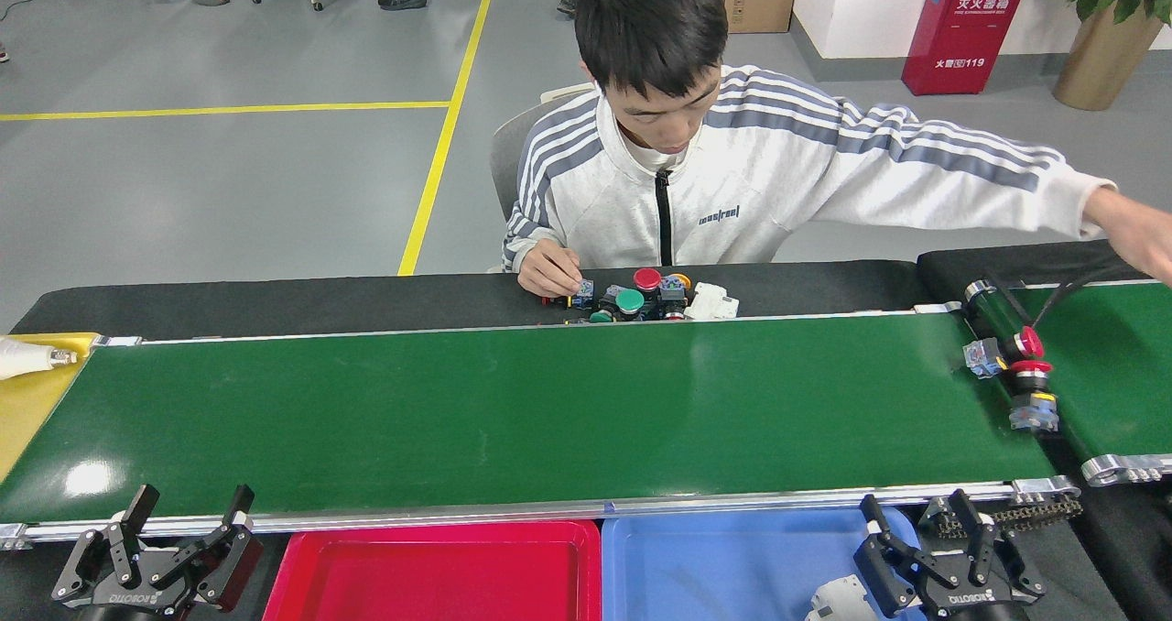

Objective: Pick switch part from conveyor to tray

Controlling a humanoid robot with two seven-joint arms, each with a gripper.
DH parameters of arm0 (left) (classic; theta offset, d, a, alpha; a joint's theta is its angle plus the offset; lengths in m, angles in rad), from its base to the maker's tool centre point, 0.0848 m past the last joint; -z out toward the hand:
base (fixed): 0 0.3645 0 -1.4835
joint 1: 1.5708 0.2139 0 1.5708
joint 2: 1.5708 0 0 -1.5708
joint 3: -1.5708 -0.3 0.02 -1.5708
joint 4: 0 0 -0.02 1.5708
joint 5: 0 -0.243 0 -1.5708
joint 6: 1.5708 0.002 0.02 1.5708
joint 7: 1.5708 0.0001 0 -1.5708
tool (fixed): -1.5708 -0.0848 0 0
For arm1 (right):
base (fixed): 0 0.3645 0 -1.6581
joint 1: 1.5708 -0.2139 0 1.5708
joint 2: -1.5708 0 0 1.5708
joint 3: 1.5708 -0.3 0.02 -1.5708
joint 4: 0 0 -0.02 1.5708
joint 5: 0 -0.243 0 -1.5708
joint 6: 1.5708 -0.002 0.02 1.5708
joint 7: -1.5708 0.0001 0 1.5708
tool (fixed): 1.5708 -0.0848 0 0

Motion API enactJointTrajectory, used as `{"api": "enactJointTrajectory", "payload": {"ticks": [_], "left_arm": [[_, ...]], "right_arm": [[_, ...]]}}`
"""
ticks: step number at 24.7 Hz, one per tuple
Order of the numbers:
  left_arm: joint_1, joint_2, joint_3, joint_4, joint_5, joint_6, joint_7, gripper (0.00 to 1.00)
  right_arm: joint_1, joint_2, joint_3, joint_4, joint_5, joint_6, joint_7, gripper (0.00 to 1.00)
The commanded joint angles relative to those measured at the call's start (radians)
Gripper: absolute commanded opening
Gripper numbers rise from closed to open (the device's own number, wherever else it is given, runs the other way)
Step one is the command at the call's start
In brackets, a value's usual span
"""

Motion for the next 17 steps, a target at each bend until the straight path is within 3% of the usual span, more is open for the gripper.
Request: {"api": "enactJointTrajectory", "payload": {"ticks": [1, 10, 17], "left_arm": [[-0.003, 0.012, 0.001, -0.005, 0.001, -0.003, 0.009, 1.0], [0.019, 0.012, -0.001, 0.008, 0.002, -0.004, 0.009, 1.0], [0.019, 0.025, -0.001, 0.01, 0.004, -0.004, 0.009, 1.0]], "right_arm": [[-0.001, -0.002, 0.006, -0.013, 0.005, 0.021, 0.001, 0.98], [-0.03, -0.008, 0.011, 0.019, 0.007, 0.021, 0.001, 0.98], [-0.208, -0.019, 0.011, 0.169, 0.049, 0.037, 0.012, 0.98]]}}
